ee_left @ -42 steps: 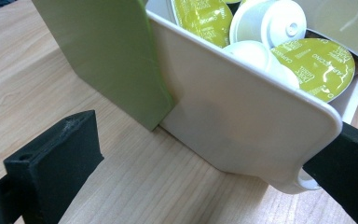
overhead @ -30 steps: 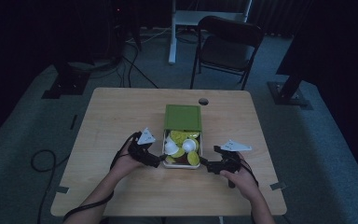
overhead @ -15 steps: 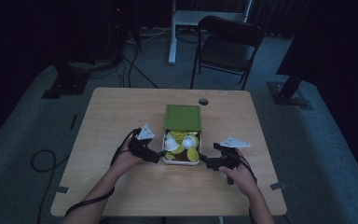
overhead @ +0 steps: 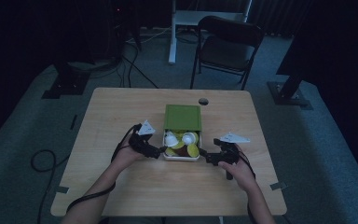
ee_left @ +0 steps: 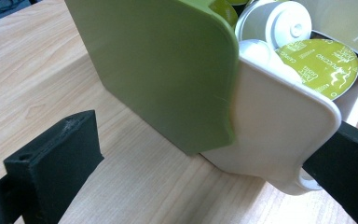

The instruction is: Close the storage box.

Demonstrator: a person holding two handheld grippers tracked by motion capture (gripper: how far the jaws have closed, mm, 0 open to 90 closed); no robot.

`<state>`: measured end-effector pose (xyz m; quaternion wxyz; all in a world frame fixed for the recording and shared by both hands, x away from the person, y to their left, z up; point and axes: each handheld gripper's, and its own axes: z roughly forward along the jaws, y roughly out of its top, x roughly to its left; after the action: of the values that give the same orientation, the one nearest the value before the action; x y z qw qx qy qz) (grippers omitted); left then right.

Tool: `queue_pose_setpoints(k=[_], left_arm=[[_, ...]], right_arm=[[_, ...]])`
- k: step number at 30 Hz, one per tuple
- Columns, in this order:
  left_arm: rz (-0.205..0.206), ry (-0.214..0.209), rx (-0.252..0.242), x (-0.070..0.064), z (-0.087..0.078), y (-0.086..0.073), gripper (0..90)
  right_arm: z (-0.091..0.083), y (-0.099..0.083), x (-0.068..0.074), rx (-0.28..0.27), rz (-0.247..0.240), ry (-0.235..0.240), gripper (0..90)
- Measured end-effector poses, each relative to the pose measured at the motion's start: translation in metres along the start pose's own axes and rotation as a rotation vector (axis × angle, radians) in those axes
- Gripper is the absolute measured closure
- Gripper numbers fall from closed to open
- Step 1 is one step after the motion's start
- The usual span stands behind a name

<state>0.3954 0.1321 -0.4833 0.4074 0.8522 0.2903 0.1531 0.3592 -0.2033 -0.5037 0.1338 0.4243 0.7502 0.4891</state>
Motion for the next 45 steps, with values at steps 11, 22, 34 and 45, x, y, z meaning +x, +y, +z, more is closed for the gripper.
queue_pose_setpoints(k=[11,22,34,45], left_arm=[[-0.001,0.004,0.009,0.006,0.005,0.005,0.0],[-0.008,0.016,0.016,0.012,0.008,0.009,0.0],[-0.013,0.024,0.025,0.017,0.012,0.013,0.0],[-0.026,0.033,0.024,0.022,0.016,0.016,0.0]], right_arm=[[0.006,0.005,-0.006,-0.003,0.012,-0.009,10.9],[0.011,0.008,-0.010,-0.005,0.020,-0.017,10.9],[0.017,0.012,-0.015,-0.003,0.024,-0.026,10.9],[0.021,0.016,-0.018,-0.004,0.038,-0.039,10.9]])
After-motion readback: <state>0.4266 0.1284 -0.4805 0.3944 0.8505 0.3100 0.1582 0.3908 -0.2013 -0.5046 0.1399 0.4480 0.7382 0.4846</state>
